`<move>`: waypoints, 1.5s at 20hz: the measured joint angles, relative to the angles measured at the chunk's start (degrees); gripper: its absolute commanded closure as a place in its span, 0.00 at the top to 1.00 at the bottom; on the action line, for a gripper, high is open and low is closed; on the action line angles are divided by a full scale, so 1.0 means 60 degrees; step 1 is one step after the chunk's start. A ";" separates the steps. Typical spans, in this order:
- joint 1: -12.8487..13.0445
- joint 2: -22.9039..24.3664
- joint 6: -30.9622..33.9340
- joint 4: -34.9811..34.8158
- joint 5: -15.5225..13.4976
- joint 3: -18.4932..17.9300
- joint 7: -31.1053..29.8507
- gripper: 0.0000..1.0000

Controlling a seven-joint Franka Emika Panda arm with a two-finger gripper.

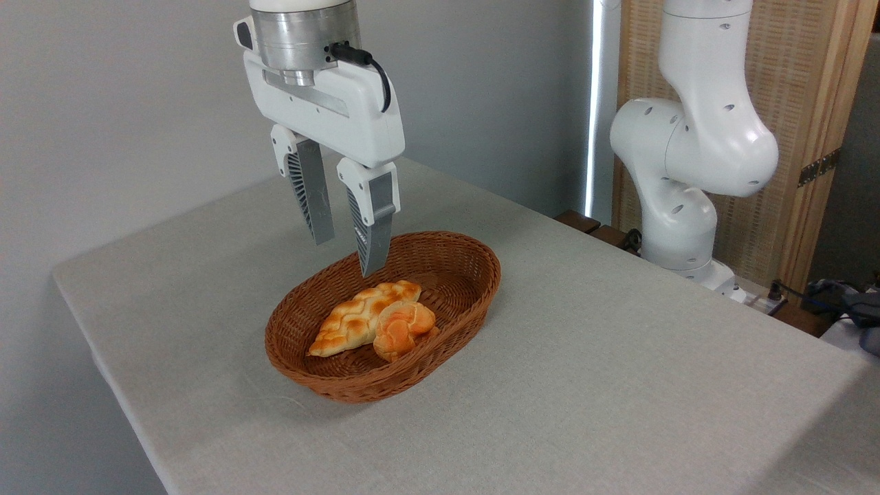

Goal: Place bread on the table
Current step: 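Move the open gripper down toward the round orange bun in the basket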

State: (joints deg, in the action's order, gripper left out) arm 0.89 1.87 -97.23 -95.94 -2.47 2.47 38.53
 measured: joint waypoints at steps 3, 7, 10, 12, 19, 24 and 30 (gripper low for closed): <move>0.0012 -0.0001 0.0000 0.0000 -0.0044 0.0000 -0.0034 1.00; 0.0075 -0.0005 0.0000 0.0000 -0.0047 0.0002 -0.0075 1.00; 0.0090 -0.0011 0.0000 -0.0001 -0.0047 0.0002 -0.0082 1.00; 0.0090 -0.0011 0.0000 -0.0002 -0.0047 0.0002 -0.0083 1.00; 0.0114 0.0005 -0.0027 -0.0169 -0.0047 0.0003 -0.0083 1.00; 0.0218 0.0321 -0.0336 -0.0698 -0.0047 0.0010 -0.0082 1.00; 0.0509 0.0993 -0.1417 -0.2000 -0.0047 0.0013 -0.0082 1.00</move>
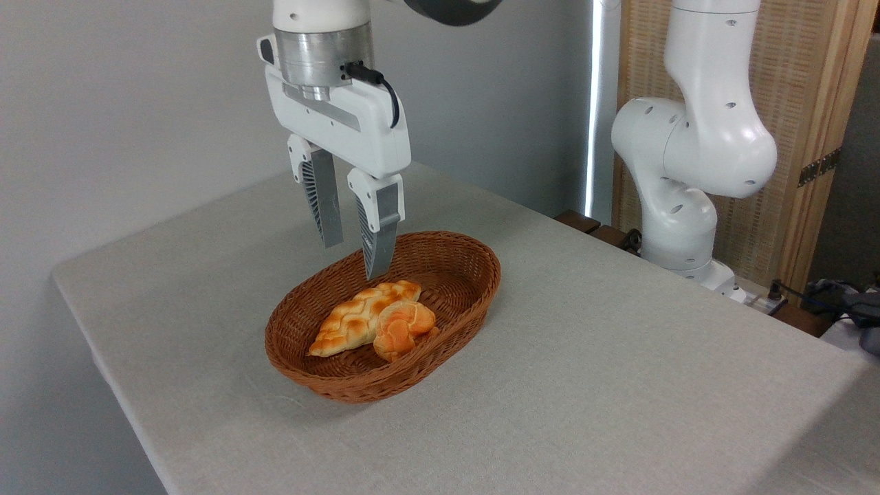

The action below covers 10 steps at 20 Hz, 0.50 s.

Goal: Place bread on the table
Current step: 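Move the open gripper down toward the round orange bun in the basket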

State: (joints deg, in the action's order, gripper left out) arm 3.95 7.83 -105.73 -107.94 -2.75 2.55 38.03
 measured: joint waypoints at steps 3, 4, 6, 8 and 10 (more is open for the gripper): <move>0.0160 0.0461 -0.0908 -0.0919 0.0000 -0.0002 0.0000 1.00; 0.0165 0.0576 -0.1175 -0.1174 0.0000 -0.0005 0.0000 1.00; 0.0178 0.0707 -0.1623 -0.1578 0.0000 -0.0013 0.0000 1.00; 0.0226 0.0772 -0.1930 -0.1919 0.0000 -0.0015 0.0000 1.00; 0.0308 0.0803 -0.2017 -0.2152 0.0000 -0.0019 0.0000 1.00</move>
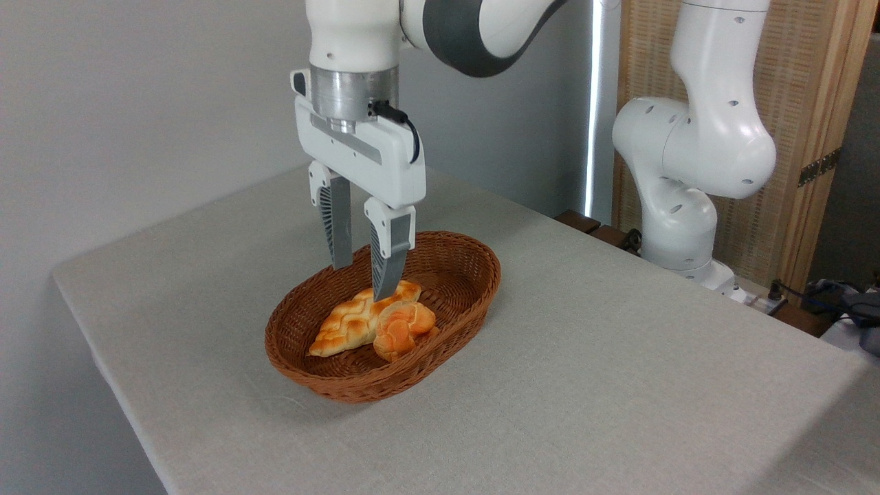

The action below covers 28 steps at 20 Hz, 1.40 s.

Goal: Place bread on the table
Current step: 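Move the open gripper down toward the round orange bun in the basket, then lower the gripper fingers around the round orange bun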

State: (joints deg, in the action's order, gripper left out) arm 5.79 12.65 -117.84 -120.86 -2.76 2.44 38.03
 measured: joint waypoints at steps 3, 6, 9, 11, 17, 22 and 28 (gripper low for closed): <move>0.0252 0.0012 -0.0016 -0.0336 0.0000 0.0001 0.0000 1.00; 0.0334 0.0020 -0.0034 -0.0498 0.0001 -0.0004 0.0001 1.00; 0.0340 0.0045 -0.0034 -0.0510 0.0008 -0.0124 0.0211 1.00; 0.0339 0.0056 -0.0034 -0.0514 0.0008 -0.0281 0.0581 1.00; 0.0349 0.0057 -0.0034 -0.0710 0.0008 -0.0350 0.0789 1.00; 0.0354 0.0057 -0.0034 -0.0986 0.0008 -0.0349 0.1001 1.00; 0.0353 0.0057 -0.0034 -0.1065 0.0388 -0.0349 0.1517 1.00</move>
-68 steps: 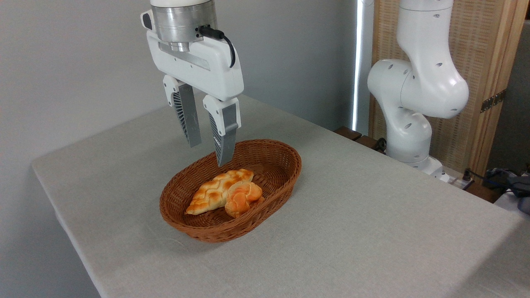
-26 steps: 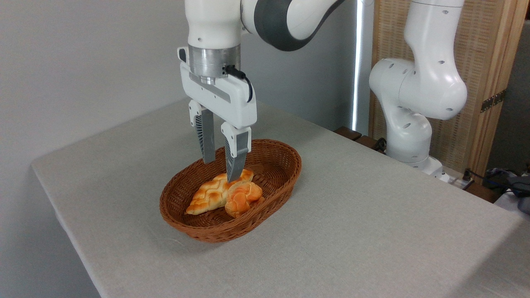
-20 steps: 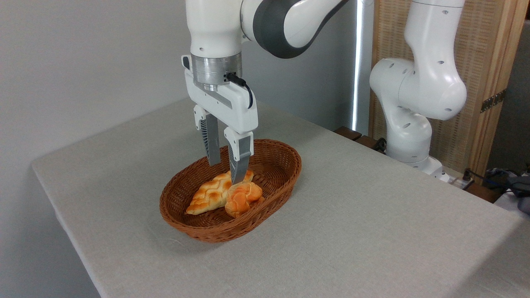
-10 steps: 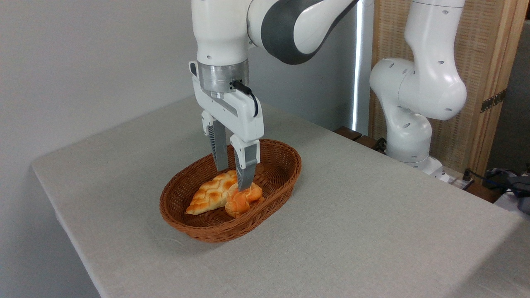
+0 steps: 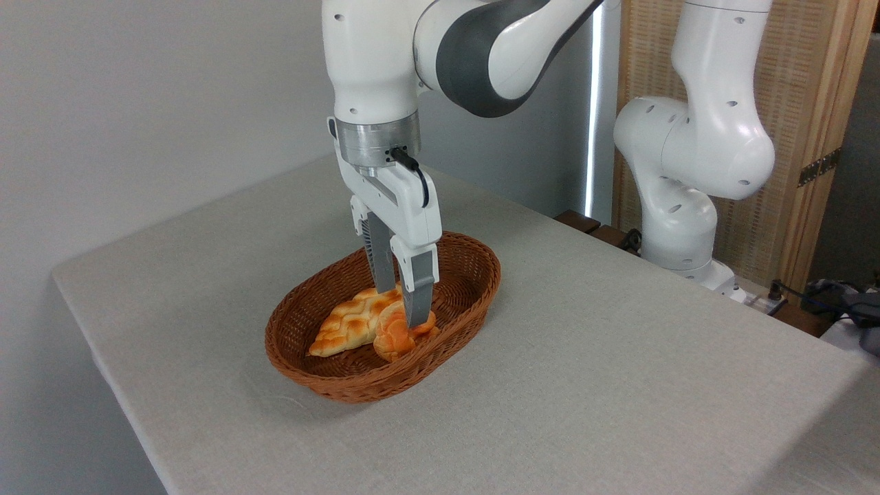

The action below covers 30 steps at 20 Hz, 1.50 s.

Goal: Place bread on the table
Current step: 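Lower the gripper fingers around the round orange bun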

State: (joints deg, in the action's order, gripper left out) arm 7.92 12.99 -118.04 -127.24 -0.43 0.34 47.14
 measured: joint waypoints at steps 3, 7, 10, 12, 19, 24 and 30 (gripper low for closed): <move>0.0000 0.0000 -0.0037 -0.0060 0.0075 0.0000 0.0054 1.00; 0.0003 -0.0001 -0.0604 -0.0371 0.0079 0.0001 0.0071 1.00; 0.0010 -0.0002 -0.1005 -0.0639 0.0080 0.0004 0.0074 1.00; 0.0017 -0.0002 -0.1137 -0.0749 0.0080 0.0005 0.0076 0.86; 0.0032 -0.0002 -0.1173 -0.0801 0.0080 0.0005 0.0302 0.39; 0.0033 -0.0002 -0.1173 -0.0801 0.0076 0.0006 0.0381 0.37; 0.0034 0.0000 -0.1174 -0.0801 0.0050 0.0005 0.0381 0.35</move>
State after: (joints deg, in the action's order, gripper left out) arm 8.12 12.99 -125.08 -132.05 -0.13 0.37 49.42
